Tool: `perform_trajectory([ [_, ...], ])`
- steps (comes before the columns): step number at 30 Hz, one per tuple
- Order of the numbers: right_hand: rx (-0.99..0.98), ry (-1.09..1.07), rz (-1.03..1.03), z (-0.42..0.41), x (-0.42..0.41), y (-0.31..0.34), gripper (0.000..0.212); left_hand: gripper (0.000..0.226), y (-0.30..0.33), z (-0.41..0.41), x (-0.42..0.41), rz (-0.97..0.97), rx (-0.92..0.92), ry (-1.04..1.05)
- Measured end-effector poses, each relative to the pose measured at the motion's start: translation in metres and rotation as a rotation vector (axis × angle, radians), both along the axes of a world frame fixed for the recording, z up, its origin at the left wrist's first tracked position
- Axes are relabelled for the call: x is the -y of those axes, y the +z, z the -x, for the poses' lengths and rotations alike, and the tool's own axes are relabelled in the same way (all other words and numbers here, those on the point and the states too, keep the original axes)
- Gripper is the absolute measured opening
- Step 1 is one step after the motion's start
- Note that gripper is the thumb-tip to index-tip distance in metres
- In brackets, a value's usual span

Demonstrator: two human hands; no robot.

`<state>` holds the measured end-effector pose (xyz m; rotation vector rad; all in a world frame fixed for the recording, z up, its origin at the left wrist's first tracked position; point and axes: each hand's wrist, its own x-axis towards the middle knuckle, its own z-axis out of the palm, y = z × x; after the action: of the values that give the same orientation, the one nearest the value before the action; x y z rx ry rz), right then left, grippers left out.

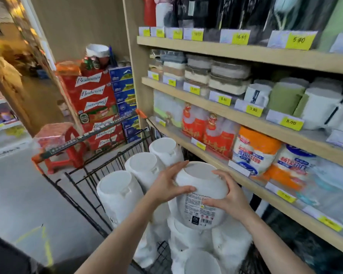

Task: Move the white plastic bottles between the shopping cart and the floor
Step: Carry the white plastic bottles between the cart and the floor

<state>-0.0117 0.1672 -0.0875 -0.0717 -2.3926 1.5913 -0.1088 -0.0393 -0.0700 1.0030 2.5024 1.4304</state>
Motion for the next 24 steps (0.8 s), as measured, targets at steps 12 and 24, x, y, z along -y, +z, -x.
perform_trajectory([
  [12, -0.046, -0.32, -0.12, 0.088, -0.012, -0.038, 0.076, 0.055, -0.043, 0.117, 0.017, 0.571, -0.275, 0.14],
  [24, 0.039, -0.497, -0.392, 0.065, 0.009, -0.065, 0.083, 0.056, -0.057, 0.121, 0.02, 0.655, -0.364, 0.109],
])
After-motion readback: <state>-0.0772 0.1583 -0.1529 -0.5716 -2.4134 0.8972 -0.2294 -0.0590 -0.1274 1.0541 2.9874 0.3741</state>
